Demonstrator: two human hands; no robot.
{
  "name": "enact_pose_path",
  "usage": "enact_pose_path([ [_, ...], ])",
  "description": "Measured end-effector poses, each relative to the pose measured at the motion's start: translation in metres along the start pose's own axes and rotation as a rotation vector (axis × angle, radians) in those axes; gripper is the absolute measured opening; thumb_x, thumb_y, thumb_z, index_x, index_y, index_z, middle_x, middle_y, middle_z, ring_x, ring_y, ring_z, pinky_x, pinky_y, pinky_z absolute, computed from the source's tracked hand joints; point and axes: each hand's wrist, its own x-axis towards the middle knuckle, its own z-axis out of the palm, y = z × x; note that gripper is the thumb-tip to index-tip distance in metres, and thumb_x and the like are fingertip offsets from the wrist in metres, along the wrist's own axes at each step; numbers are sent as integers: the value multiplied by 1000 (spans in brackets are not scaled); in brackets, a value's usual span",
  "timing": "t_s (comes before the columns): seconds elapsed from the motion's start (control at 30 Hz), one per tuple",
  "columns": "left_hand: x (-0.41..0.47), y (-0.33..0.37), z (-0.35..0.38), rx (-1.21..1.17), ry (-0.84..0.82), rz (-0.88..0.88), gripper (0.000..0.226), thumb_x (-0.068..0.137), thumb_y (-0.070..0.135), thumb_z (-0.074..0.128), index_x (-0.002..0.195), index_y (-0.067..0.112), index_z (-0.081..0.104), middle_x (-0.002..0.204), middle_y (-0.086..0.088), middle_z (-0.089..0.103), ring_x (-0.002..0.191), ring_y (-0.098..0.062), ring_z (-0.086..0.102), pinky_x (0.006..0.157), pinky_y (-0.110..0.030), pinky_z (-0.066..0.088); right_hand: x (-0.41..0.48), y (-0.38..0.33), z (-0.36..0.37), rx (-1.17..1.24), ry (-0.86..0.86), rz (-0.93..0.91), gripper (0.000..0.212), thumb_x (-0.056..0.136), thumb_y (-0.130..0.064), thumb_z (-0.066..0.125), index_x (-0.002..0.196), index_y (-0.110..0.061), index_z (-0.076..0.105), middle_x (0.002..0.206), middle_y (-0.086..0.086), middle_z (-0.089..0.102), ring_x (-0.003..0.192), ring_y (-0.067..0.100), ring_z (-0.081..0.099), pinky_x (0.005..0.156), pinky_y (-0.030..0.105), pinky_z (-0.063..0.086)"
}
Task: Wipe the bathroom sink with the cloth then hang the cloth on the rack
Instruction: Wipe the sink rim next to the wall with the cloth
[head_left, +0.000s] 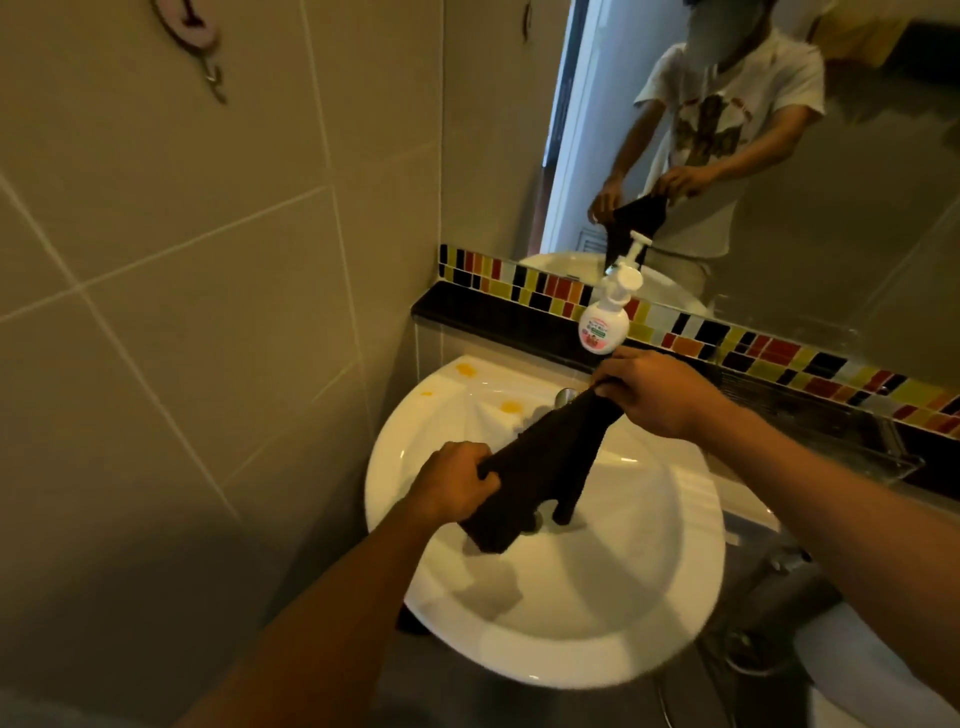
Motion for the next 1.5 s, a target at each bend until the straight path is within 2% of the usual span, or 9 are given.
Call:
enact_pose_path([
  [0.23, -20, -34, -83, 70, 176, -59, 26, 92, 25, 58, 117, 20, 61, 107, -3, 64, 98, -19, 62, 85, -35, 53, 33, -38, -3, 25, 45, 3, 20, 94, -26, 53, 112, -22, 61, 110, -1, 56, 101, 18, 56, 82, 26, 43],
  [0.43, -19, -49, -116, 146, 231, -48, 10, 89, 24, 61, 96, 20, 66, 88, 0, 62, 88, -20, 61, 81, -37, 52, 46, -46, 10, 52, 41, 81, 20, 93, -28, 54, 110, -20, 62, 107, -1, 56, 97, 16, 56, 77, 25, 41],
  [0.7, 15, -78, -103, 196, 135, -103, 16, 91, 21, 59, 103, 20, 69, 92, 1, 63, 86, -13, 56, 77, -29, 44, 64, -34, 60, 81, -184, 168, 18, 92, -27, 57, 107, -21, 64, 108, 4, 65, 94, 18, 59, 80, 29, 48],
  [0.93, 66, -110, -96, 266, 51, -153, 19, 90, 22, 59, 105, 17, 70, 105, -7, 68, 96, -24, 63, 76, -29, 46, 106, -27, 106, 66, -344, 233, 20, 90, -18, 55, 108, -20, 64, 112, 6, 63, 100, 23, 59, 82, 32, 48],
  [1.17, 119, -136, -84, 202, -15, -215, 20, 93, 28, 55, 109, 21, 65, 105, -3, 67, 95, -20, 63, 85, -33, 52, 146, -17, 154, 272, -262, 477, 23, 90, -6, 52, 104, -8, 69, 109, 13, 67, 98, 29, 63, 81, 32, 49],
  [1.27, 142, -136, -78, 207, 53, -211, 18, 92, 30, 56, 105, 21, 65, 108, -4, 63, 96, -21, 62, 86, -37, 53, 160, -9, 171, 437, -123, 649, 24, 92, -5, 49, 112, -3, 63, 114, 15, 61, 103, 30, 60, 85, 31, 45],
  [1.33, 161, -131, -76, 195, 106, -197, 19, 92, 30, 56, 105, 19, 65, 112, -4, 57, 97, -22, 59, 85, -36, 52, 171, -3, 178, 594, 25, 815, 26, 94, -7, 47, 119, -1, 53, 106, 12, 55, 94, 26, 57, 78, 28, 45],
  [1.4, 179, -122, -74, 181, 152, -177, 20, 92, 30, 56, 105, 18, 65, 113, -6, 54, 97, -23, 58, 82, -34, 50, 180, 3, 186, 731, 160, 960, 22, 93, -8, 51, 115, -7, 50, 95, 7, 53, 84, 20, 57, 77, 33, 52],
  [1.5, 208, -106, -67, 142, 164, -175, 21, 92, 28, 57, 108, 16, 65, 113, -7, 59, 99, -24, 61, 78, -31, 50, 198, 12, 200, 844, 288, 1108, 5, 93, -20, 47, 97, -22, 50, 101, 12, 64, 88, 31, 67, 81, 48, 57],
])
